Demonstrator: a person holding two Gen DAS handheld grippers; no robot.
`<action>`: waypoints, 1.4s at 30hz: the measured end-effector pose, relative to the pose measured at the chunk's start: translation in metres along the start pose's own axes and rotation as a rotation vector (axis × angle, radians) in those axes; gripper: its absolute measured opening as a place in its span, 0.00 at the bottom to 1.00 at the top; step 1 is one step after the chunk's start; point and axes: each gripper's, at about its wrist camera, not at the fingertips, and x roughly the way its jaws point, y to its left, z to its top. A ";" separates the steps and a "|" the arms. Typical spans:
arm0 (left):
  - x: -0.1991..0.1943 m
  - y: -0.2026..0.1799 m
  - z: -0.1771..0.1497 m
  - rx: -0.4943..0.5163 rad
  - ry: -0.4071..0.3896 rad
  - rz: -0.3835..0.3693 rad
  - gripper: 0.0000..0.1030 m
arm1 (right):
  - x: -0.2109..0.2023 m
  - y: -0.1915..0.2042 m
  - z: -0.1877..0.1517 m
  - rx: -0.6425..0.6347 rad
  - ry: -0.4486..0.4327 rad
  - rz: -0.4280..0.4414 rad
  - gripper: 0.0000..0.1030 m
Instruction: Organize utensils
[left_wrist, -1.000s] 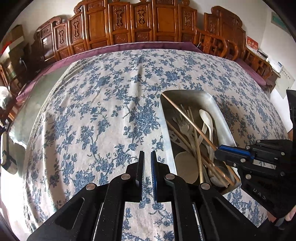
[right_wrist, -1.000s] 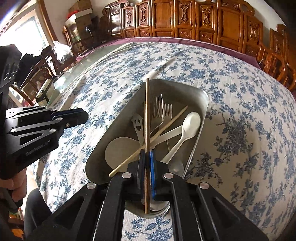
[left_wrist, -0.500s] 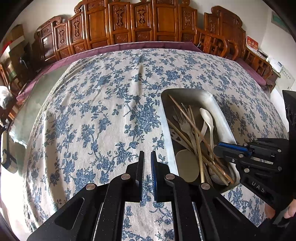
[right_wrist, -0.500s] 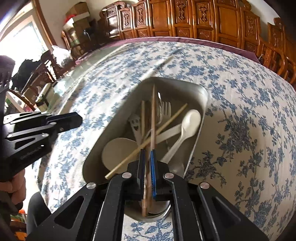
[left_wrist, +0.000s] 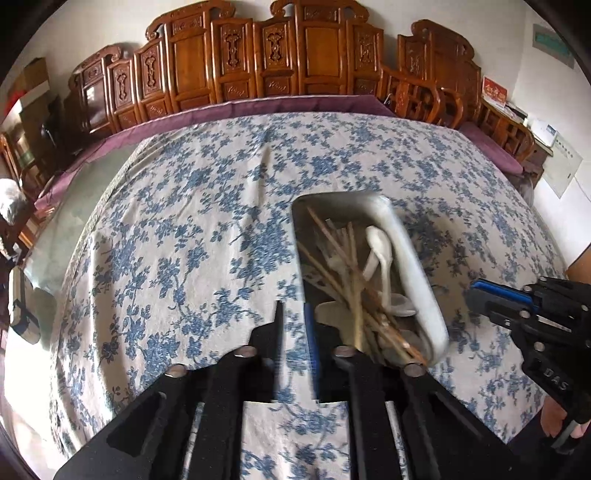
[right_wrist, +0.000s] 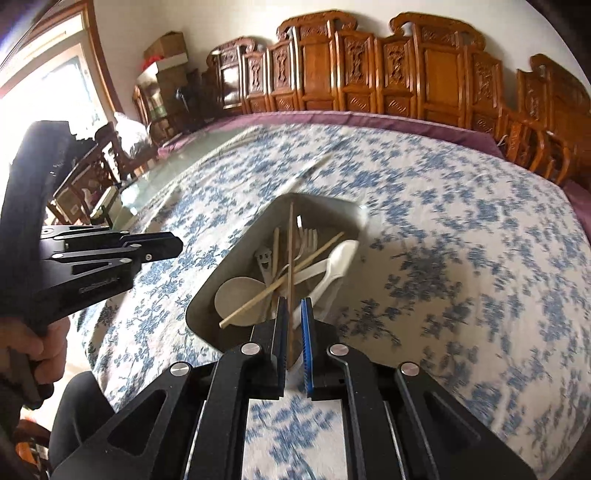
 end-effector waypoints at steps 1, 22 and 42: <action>-0.005 -0.004 0.000 -0.001 -0.010 -0.003 0.25 | -0.010 -0.002 -0.003 0.000 -0.014 -0.010 0.18; -0.112 -0.085 -0.017 -0.014 -0.192 0.002 0.93 | -0.172 -0.048 -0.041 0.147 -0.207 -0.292 0.98; -0.225 -0.107 -0.038 -0.009 -0.429 0.023 0.93 | -0.275 -0.004 -0.051 0.108 -0.463 -0.336 0.98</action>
